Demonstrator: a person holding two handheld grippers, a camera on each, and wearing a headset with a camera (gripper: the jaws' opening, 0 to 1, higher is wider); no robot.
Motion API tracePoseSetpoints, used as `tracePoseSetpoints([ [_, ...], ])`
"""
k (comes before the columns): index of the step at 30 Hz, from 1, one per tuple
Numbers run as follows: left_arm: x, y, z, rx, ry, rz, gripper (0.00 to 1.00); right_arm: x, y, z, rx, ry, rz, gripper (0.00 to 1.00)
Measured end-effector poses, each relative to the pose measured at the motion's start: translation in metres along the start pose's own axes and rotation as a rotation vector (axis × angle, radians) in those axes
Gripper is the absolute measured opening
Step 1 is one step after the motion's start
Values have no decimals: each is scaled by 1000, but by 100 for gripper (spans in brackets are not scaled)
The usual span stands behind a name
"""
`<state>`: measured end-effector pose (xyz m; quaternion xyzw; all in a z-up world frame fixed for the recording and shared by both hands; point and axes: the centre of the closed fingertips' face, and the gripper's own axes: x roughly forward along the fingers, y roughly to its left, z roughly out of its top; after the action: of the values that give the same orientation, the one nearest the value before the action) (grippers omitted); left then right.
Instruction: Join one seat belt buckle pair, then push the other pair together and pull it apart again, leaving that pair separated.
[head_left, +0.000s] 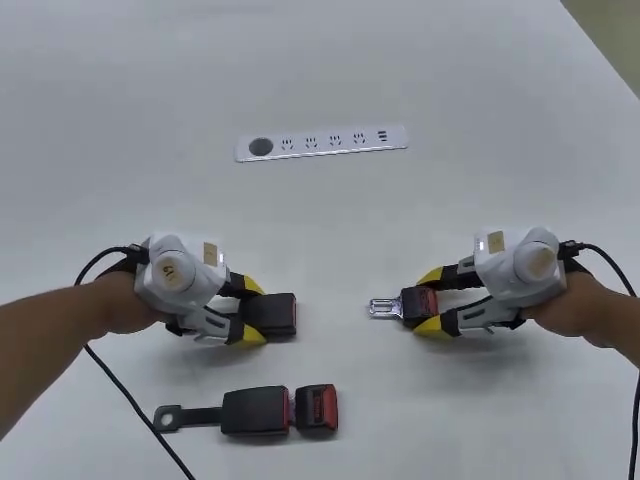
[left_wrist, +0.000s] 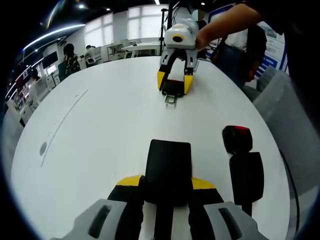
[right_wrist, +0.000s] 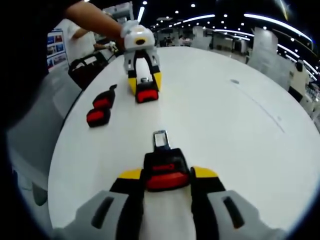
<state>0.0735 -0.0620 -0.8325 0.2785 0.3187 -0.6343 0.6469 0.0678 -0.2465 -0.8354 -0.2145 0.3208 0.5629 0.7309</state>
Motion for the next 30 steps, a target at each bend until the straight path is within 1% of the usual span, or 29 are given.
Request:
tracePoseSetpoints([
  [1,0,0,0,1,1,0,35,1,1,1,-17,12,-3,36],
  [7,1,2,-2,1,9,3,35,1,2,1,-23,30,-3,37],
  [13,0,-1,1,2,25,4,36,3,2,3,-33,43,-13,37],
  [15,0,-3,2,-13,25,-1,38,3,1,3,-27,44,-20,37],
  [16,0,-5,2,-33,23,-4,41,2,0,5,-21,32,-27,38],
  [17,0,-3,4,-30,17,4,46,2,-1,7,-10,23,-34,40],
  [18,-1,-2,1,-52,23,12,50,2,-2,12,18,-1,-40,43],
  [19,-2,-1,1,-56,21,16,53,2,-3,13,19,-5,-43,47],
  [20,-3,0,2,-69,7,23,57,3,-4,14,16,-5,-51,51],
  [22,-5,3,3,-107,-10,41,61,3,-6,16,21,-6,-66,56],
  [23,-6,5,4,-112,-15,47,63,3,-7,16,32,-9,-72,60],
  [24,-8,7,6,-117,-28,61,66,3,-9,17,50,-17,-80,62],
  [26,-13,11,9,-145,-51,80,71,3,-9,18,61,-21,-92,65],
  [28,-17,15,10,-149,-64,106,72,3,-8,19,73,-23,-99,66],
  [29,-20,19,11,-166,-73,129,72,2,-10,19,76,-24,-119,67],
  [30,-22,20,13,-186,-88,139,74,2,-10,21,83,-31,-128,68],
])
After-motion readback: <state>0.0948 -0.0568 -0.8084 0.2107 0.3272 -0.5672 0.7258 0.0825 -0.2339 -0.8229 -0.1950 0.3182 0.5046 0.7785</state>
